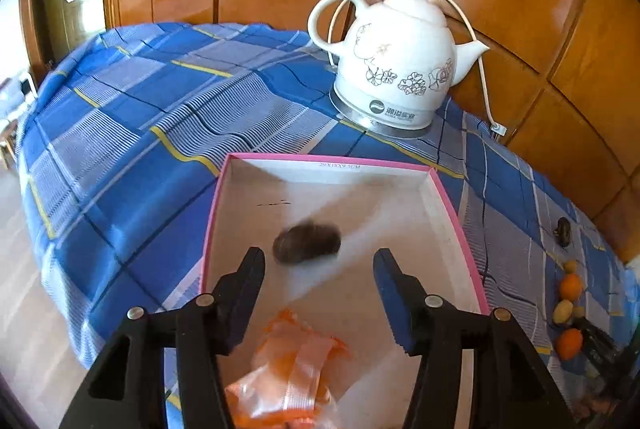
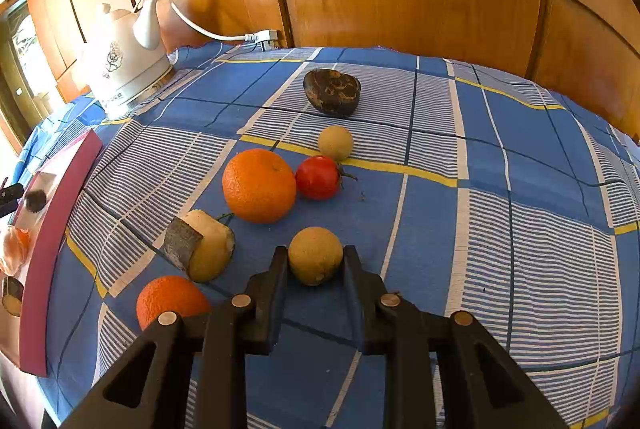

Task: Organize fruits
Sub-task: 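Lower the dark round fruit into the tray and open the left gripper, then carry the yellow fruit with the right gripper into the tray, then open the right gripper to drop the yellow fruit in the tray, then move the left gripper to a mandarin orange while the right gripper withdraws, then grasp the mandarin orange with the left gripper while the right gripper grasps a small yellow fruit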

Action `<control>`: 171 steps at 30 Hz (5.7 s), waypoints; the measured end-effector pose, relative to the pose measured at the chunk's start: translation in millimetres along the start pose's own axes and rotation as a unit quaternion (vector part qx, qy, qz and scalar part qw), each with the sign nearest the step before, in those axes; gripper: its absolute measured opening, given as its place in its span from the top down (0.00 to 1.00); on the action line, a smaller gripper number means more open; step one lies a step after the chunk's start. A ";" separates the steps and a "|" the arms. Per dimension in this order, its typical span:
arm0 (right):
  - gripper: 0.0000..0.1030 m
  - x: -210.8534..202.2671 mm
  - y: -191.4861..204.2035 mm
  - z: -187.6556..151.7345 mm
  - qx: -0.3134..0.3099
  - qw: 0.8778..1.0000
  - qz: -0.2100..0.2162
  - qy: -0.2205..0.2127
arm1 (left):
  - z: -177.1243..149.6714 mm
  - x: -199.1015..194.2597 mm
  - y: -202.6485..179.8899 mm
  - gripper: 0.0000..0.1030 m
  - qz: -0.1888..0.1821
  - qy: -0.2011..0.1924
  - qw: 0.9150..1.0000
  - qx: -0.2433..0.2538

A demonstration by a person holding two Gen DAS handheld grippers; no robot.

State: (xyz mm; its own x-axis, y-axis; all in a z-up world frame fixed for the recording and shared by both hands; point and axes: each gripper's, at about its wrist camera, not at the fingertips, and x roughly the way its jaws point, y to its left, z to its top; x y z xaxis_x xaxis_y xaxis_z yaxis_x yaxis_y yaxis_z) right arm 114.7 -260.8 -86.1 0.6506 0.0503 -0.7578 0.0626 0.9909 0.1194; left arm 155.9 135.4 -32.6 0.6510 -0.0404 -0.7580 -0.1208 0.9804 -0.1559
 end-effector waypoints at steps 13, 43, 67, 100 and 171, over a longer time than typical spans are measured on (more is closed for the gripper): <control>0.74 -0.6 0.1 -0.3 -0.001 1.000 -0.002 -0.002 | -53.9 -55.3 -31.4 0.41 -0.001 -0.033 0.999 0.018; 0.74 -4.7 2.3 0.7 -0.006 1.000 -0.019 -0.001 | -96.0 -85.1 -45.7 0.31 -0.004 -0.037 0.998 0.055; 0.75 -70.6 162.8 15.4 -0.131 0.966 0.223 0.006 | -88.1 -79.0 1.1 0.31 0.039 -0.045 0.998 -0.008; 0.71 -64.6 172.2 7.8 -0.122 0.975 0.186 0.027 | -93.5 -82.8 -22.4 0.31 0.014 -0.043 0.999 0.029; 0.67 -102.2 -66.2 42.1 0.021 1.000 0.016 -0.002 | -125.1 8.0 -276.6 0.62 -0.158 0.077 0.955 0.240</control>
State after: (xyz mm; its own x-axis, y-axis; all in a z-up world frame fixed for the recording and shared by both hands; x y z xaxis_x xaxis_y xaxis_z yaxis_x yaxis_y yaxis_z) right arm 75.9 -336.9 10.4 0.6558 0.0821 -0.7504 0.0725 0.9826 0.1710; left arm 100.7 -160.3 -74.8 0.4766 -0.3403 -0.8106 0.4450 0.8886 -0.1114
